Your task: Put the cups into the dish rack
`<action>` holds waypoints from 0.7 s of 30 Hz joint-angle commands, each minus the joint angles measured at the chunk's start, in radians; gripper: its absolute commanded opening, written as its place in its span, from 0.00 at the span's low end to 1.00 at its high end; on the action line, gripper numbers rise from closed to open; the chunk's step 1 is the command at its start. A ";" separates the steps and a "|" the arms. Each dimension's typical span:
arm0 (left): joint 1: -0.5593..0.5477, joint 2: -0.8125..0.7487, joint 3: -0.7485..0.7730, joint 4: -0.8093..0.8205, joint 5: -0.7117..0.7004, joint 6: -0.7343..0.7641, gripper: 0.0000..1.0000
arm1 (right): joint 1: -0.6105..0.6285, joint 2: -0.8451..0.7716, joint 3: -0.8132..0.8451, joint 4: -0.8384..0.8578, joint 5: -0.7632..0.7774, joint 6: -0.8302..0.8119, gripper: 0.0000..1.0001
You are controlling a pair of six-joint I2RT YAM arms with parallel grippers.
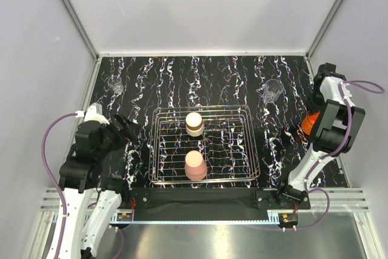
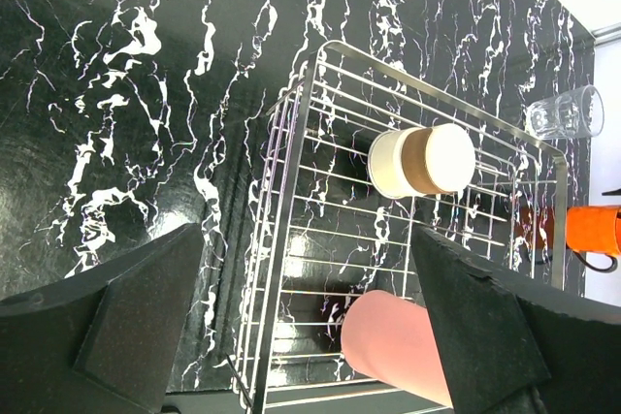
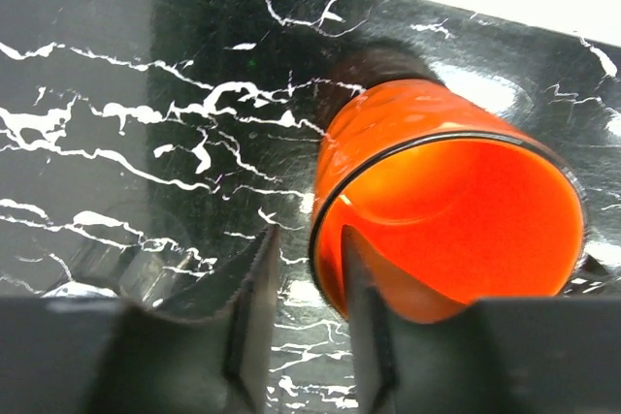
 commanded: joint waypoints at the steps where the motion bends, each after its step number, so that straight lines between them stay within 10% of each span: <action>1: 0.002 -0.010 -0.005 0.053 0.044 0.002 0.94 | 0.005 0.000 0.008 0.007 0.071 0.014 0.34; 6: 0.002 -0.018 -0.018 0.076 0.076 -0.009 0.92 | 0.013 -0.032 0.014 0.004 0.058 -0.004 0.00; 21: 0.002 -0.004 -0.071 0.263 0.346 -0.067 0.89 | 0.214 -0.394 0.158 0.110 -0.294 -0.125 0.00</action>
